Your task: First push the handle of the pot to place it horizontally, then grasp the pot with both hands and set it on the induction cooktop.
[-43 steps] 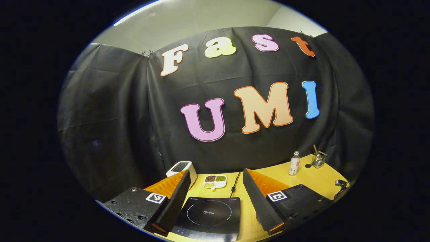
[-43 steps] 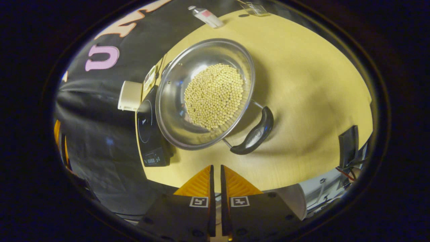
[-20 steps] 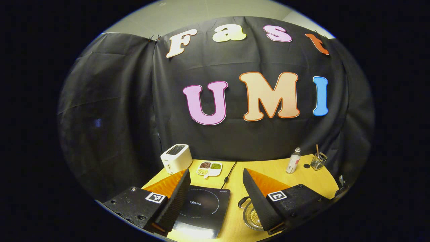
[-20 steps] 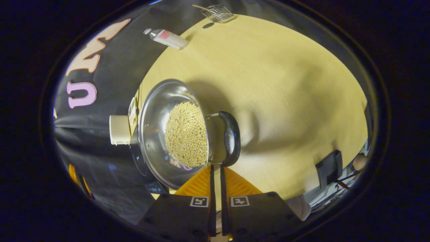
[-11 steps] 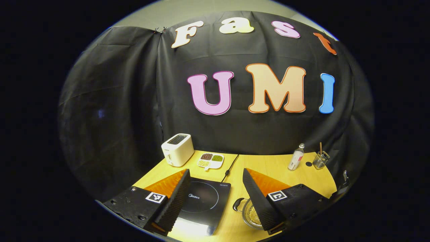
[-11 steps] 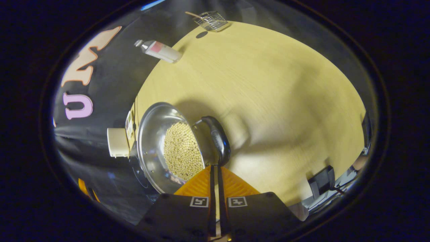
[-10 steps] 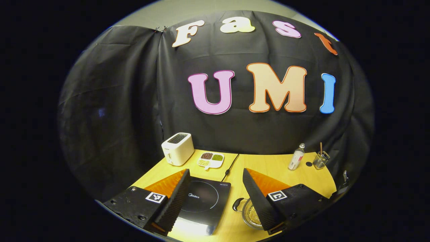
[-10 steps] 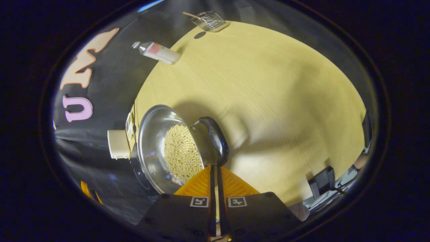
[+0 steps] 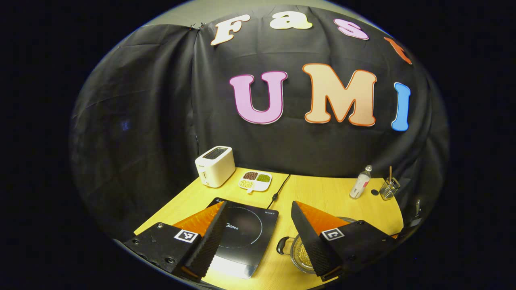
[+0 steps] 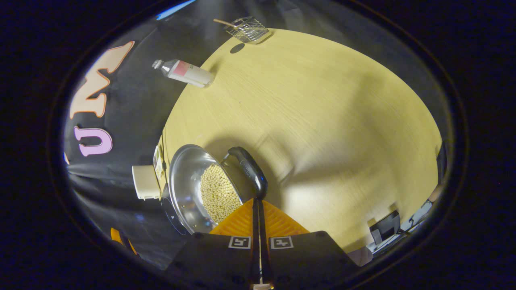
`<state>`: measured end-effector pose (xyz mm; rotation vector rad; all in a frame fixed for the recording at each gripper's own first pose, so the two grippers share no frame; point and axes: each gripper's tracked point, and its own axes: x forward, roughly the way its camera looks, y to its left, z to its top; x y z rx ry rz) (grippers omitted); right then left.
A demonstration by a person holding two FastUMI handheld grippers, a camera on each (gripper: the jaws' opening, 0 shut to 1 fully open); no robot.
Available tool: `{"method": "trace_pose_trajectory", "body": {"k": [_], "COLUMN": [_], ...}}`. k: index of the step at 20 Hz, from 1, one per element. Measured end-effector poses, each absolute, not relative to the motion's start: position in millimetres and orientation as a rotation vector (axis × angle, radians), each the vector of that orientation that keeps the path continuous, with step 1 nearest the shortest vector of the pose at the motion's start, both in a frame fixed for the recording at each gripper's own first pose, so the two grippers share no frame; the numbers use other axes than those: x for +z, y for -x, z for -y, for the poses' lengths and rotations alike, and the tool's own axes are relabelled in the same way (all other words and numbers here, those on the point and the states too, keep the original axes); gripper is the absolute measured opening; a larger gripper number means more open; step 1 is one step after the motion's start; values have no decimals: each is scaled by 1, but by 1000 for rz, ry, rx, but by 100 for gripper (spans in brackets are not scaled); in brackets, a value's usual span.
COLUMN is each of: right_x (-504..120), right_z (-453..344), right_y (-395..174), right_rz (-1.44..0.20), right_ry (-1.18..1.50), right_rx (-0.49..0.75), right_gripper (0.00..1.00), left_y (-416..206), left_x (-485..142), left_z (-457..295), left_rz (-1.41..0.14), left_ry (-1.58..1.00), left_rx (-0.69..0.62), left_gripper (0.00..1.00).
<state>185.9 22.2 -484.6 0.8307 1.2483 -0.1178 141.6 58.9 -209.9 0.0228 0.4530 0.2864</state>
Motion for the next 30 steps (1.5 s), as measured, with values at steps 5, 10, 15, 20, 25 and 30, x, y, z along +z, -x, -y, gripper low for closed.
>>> {"method": "trace_pose_trajectory", "body": {"k": [5, 10, 15, 20, 25, 30], "right_x": [-484, -477, -471, -464, -443, -445], "right_z": [-20, -10, 19, 40, 45, 35], "right_y": [-189, -191, -185, -193, -218, -238], "right_rz": [-1252, -1222, -1203, -1185, -1147, -1170], "right_ry": [-839, -751, -663, -649, -609, -567], "right_rx": [-99, -53, -13, 4, 94, 158], "right_gripper": [4, 11, 69, 100, 93, 93], "left_y": [-144, -143, -135, -125, -117, -120], "left_x": [-222, -232, -253, -305, -346, -386], "left_z": [-52, -49, -48, -38, -26, -22], "left_rz": [-497, -524, -580, -743, -923, -1060], "left_ry": [-35, -36, -23, 62, 230, 288], "left_rx": [282, 281, 259, 178, 109, 60], "left_gripper": [95, 95, 95, 95, 95, 96]}}
